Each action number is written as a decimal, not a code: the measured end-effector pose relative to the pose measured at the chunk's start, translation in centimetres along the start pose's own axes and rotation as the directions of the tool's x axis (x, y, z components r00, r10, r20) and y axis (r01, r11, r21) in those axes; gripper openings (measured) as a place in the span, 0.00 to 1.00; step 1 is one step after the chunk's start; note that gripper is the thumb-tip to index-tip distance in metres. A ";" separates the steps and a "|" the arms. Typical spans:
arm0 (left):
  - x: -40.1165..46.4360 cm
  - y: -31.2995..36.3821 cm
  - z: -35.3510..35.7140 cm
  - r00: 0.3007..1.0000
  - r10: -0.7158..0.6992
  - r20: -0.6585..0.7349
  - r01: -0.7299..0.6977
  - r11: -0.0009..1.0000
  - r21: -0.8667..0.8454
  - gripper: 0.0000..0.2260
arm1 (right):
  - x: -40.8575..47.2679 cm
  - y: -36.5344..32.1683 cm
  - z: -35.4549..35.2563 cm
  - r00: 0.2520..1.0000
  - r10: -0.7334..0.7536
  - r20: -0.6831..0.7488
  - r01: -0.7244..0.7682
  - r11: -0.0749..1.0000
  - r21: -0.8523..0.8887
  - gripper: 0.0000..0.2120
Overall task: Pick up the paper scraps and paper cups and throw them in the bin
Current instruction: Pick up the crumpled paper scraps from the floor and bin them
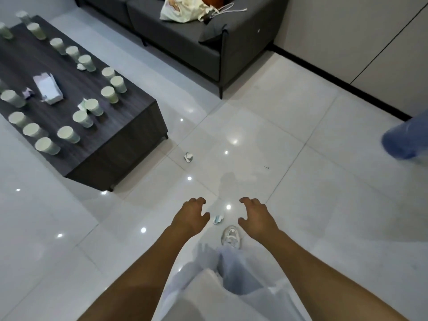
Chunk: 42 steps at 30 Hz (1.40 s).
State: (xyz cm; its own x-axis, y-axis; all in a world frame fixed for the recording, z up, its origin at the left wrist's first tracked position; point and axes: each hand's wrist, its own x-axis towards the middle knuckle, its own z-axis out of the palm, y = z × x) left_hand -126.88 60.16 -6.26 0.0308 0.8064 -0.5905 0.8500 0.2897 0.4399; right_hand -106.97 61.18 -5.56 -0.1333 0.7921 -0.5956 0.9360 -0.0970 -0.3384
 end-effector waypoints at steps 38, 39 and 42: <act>39.2 -28.4 38.8 0.975 -0.142 0.169 0.158 0.984 -0.086 0.17 | 47.4 20.0 49.4 0.951 -0.061 0.305 0.107 0.985 -0.136 0.39; 39.6 -29.0 39.6 0.976 -0.131 0.172 0.147 0.986 -0.082 0.17 | 47.7 20.4 50.4 0.954 -0.078 0.290 0.128 0.980 -0.155 0.38; 40.7 -29.9 41.1 0.977 -0.120 0.177 0.136 0.987 -0.081 0.17 | 48.1 21.0 52.0 0.971 -0.148 0.188 0.183 0.964 -0.190 0.28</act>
State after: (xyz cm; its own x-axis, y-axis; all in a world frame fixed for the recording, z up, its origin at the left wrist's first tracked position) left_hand -129.45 63.16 -71.28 0.0209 0.6618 -0.7494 0.8010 0.4375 0.4086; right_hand -110.64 65.90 -79.25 -0.3288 0.6703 -0.6652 0.9403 0.1665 -0.2970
